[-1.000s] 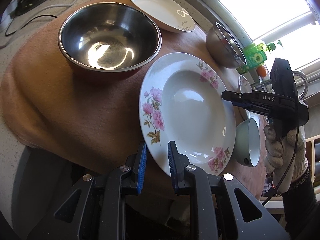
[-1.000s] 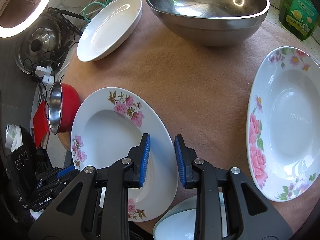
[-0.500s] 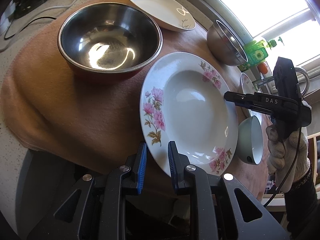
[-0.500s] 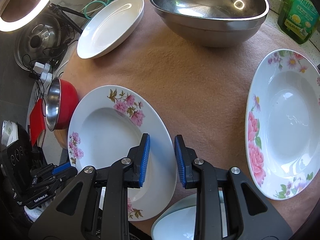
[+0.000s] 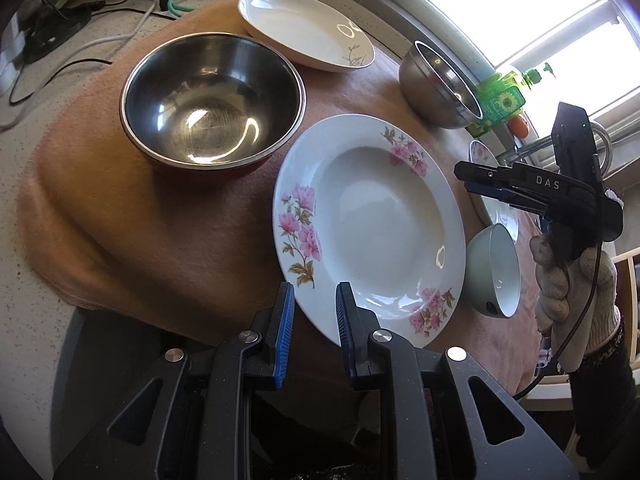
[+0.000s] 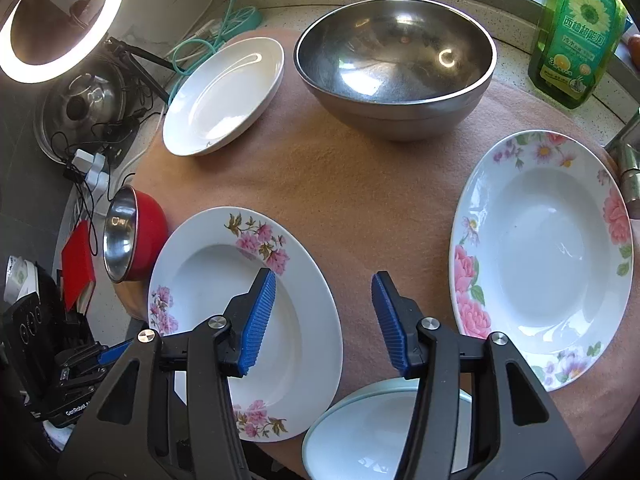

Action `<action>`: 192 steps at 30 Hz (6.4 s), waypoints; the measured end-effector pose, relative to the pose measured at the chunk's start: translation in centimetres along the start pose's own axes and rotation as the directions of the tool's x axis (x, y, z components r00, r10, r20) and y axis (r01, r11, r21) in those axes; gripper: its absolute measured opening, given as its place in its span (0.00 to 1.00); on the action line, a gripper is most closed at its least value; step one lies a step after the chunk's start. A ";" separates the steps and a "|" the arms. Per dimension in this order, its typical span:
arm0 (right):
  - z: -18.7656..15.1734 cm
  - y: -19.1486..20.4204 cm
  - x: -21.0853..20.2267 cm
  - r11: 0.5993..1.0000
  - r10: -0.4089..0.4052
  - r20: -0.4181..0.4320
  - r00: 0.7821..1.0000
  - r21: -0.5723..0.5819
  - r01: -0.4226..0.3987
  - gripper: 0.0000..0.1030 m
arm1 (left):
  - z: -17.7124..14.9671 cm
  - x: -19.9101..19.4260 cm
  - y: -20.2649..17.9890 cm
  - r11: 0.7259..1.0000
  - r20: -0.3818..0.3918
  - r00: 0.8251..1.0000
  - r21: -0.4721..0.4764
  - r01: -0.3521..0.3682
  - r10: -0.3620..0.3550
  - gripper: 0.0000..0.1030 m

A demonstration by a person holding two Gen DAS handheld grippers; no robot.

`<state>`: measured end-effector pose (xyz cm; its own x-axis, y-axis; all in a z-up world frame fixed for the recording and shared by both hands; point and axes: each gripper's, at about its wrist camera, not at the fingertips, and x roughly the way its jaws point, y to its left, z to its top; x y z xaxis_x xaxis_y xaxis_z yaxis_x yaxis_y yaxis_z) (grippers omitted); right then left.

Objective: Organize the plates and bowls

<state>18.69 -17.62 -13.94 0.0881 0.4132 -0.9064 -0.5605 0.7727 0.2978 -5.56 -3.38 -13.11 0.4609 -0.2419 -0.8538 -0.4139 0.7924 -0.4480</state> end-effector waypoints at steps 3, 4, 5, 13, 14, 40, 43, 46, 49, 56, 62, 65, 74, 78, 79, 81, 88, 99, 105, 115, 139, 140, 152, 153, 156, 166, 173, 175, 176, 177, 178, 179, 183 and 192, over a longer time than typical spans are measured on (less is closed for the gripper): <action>-0.2 -0.3 -1.4 1.000 0.015 0.035 0.999 0.018 -0.016 0.64 | 0.2 -0.6 -0.7 1.000 0.016 1.000 0.027 -0.002 0.002 0.20; -0.3 -0.4 -1.9 1.000 0.016 0.048 0.999 0.021 -0.017 0.67 | 0.4 -0.8 -0.9 0.999 0.021 1.000 0.037 -0.005 0.004 0.24; -0.3 -0.4 -2.4 1.000 0.013 0.063 0.998 0.023 -0.014 0.67 | 0.5 -1.0 -1.2 0.999 0.027 1.000 0.046 -0.005 0.003 0.27; -1.5 -2.4 -6.6 0.997 -0.022 0.171 0.985 0.082 0.008 0.80 | 2.6 -1.4 -3.2 0.995 0.061 0.998 0.100 0.022 -0.028 0.40; -1.7 -2.8 -7.1 0.995 -0.035 0.182 0.983 0.094 0.018 0.80 | 2.9 -1.3 -3.5 0.994 0.065 0.997 0.107 0.025 -0.032 0.40; -8.3 -19.8 -11.5 0.881 -0.183 0.249 0.951 0.471 0.046 0.80 | 10.6 7.2 -15.2 0.940 -0.048 0.975 0.259 0.224 -0.219 0.40; -8.7 -21.3 -11.1 0.867 -0.151 0.251 0.956 0.498 0.007 0.80 | 11.3 8.8 -16.3 0.934 -0.076 0.971 0.266 0.238 -0.225 0.43; -8.9 -22.3 -10.6 0.858 -0.131 0.249 0.959 0.514 -0.016 0.80 | 11.8 10.3 -17.3 0.934 -0.094 0.972 0.268 0.235 -0.217 0.53; -8.8 -23.0 -10.0 0.856 -0.110 0.243 0.964 0.516 -0.033 0.80 | 12.3 11.7 -17.7 0.938 -0.125 0.968 0.245 0.243 -0.218 0.62; -8.2 -23.9 -8.6 0.851 -0.054 0.233 0.971 0.519 -0.078 0.80 | 13.0 13.6 -18.3 0.944 -0.181 0.958 0.206 0.256 -0.221 0.62; -7.6 -24.2 -7.8 0.853 -0.031 0.234 0.972 0.513 -0.097 0.80 | 13.6 14.8 -18.7 0.948 -0.195 0.954 0.180 0.261 -0.226 0.62; -7.6 -24.6 -7.7 0.847 -0.011 0.238 0.971 0.519 -0.117 0.79 | 13.6 15.0 -18.9 0.948 -0.187 0.958 0.190 0.254 -0.219 0.61; -7.5 -25.8 -7.0 0.832 0.045 0.235 0.971 0.529 -0.167 0.42 | 13.7 15.5 -19.3 0.946 -0.180 0.960 0.207 0.248 -0.212 0.42; -7.4 -25.8 -6.5 0.835 0.057 0.227 0.972 0.523 -0.171 0.38 | 13.6 15.9 -19.4 0.945 -0.188 0.959 0.212 0.249 -0.211 0.27; -7.3 -25.7 -6.3 0.837 0.059 0.224 0.973 0.520 -0.170 0.36 | 13.6 16.0 -19.5 0.945 -0.190 0.959 0.213 0.250 -0.211 0.24; -7.1 -25.5 -6.0 0.841 0.068 0.215 0.974 0.512 -0.172 0.26 | 13.6 16.1 -19.6 0.944 -0.190 0.960 0.220 0.247 -0.206 0.20; -6.4 -24.3 -5.5 0.864 0.043 0.192 0.980 0.486 -0.133 0.11 | 13.6 16.5 -19.4 0.945 -0.198 0.957 0.209 0.253 -0.213 0.17; -6.3 -23.4 -6.3 0.876 -0.001 0.183 0.983 0.474 -0.087 0.11 | 13.6 16.4 -19.6 0.943 -0.193 0.962 0.232 0.238 -0.196 0.17; -6.4 -22.8 -7.3 0.880 -0.016 0.196 0.981 0.469 -0.079 0.11 | 13.6 15.9 -19.8 0.939 -0.186 0.961 0.239 0.248 -0.206 0.17; -6.8 -21.5 -9.7 0.879 -0.032 0.238 0.971 0.469 -0.086 0.12 | 13.7 13.9 -20.2 0.925 -0.165 0.956 0.257 0.279 -0.243 0.17; -4.4 -8.0 -10.3 0.967 0.078 0.208 0.975 0.223 -0.125 0.12 | 12.7 2.4 -11.9 0.953 0.038 0.964 0.168 0.253 -0.263 0.17; -4.4 -7.4 -10.0 0.969 0.084 0.200 0.976 0.211 -0.127 0.12 | 12.4 2.0 -11.2 0.955 0.044 0.965 0.159 0.249 -0.259 0.17; -4.4 -2.1 -5.7 0.988 0.123 0.069 0.990 0.088 -0.129 0.13 | 8.3 -0.7 -4.4 0.977 0.086 0.974 0.045 0.208 -0.211 0.17; -4.6 -1.8 -5.4 0.989 0.125 0.059 0.990 0.078 -0.129 0.13 | 7.9 -0.8 -4.0 0.978 0.087 0.974 0.034 0.208 -0.210 0.17; -4.8 -0.8 -4.3 0.990 0.128 0.026 0.991 0.049 -0.129 0.13 | 6.9 -1.2 -2.5 0.979 0.091 0.975 0.001 0.203 -0.202 0.17; -5.2 0.9 -2.3 0.994 0.108 -0.038 0.993 0.000 -0.108 0.14 | 4.5 -1.6 0.4 0.982 0.089 0.981 -0.060 0.179 -0.174 0.17; -5.0 1.5 -1.5 0.996 0.085 -0.066 0.994 -0.025 -0.087 0.14 | 3.2 -1.4 1.5 0.979 0.072 0.982 -0.094 0.179 -0.172 0.17; -4.9 1.6 -1.2 0.996 0.075 -0.075 0.994 -0.032 -0.078 0.14 | 2.9 -1.2 1.7 0.980 0.065 0.983 -0.097 0.176 -0.170 0.17; -4.8 1.7 -1.0 0.997 0.071 -0.080 0.994 -0.035 -0.074 0.14 | 2.9 -1.1 1.7 0.979 0.063 0.984 -0.101 0.175 -0.169 0.17; -4.8 1.7 -0.9 0.997 0.067 -0.085 0.994 -0.038 -0.071 0.14 | 2.8 -1.1 1.9 0.979 0.060 0.984 -0.106 0.173 -0.167 0.17; -4.7 1.7 -0.7 0.997 0.064 -0.090 0.994 -0.041 -0.068 0.14 | 2.7 -1.0 2.0 0.979 0.058 0.984 -0.111 0.171 -0.166 0.17; -4.6 1.7 -0.6 0.997 0.062 -0.097 0.993 -0.044 -0.067 0.14 | 2.6 -1.0 2.1 0.979 0.057 0.985 -0.113 0.169 -0.164 0.17; -4.4 2.1 -0.1 0.997 0.049 -0.118 0.992 -0.057 -0.056 0.14 | 2.3 -0.6 2.5 0.978 0.047 0.986 -0.127 0.165 -0.161 0.17; -3.6 2.3 0.9 0.998 0.003 -0.140 0.990 -0.069 -0.013 0.16 | 2.2 0.0 2.9 0.979 0.021 0.988 -0.131 0.158 -0.156 0.17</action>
<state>14.56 -17.21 -15.16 -0.0301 0.3440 -0.9385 -0.6172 0.7321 0.2881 -5.03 0.09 -13.83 0.5363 -0.3508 -0.7676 -0.4353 0.6643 -0.6077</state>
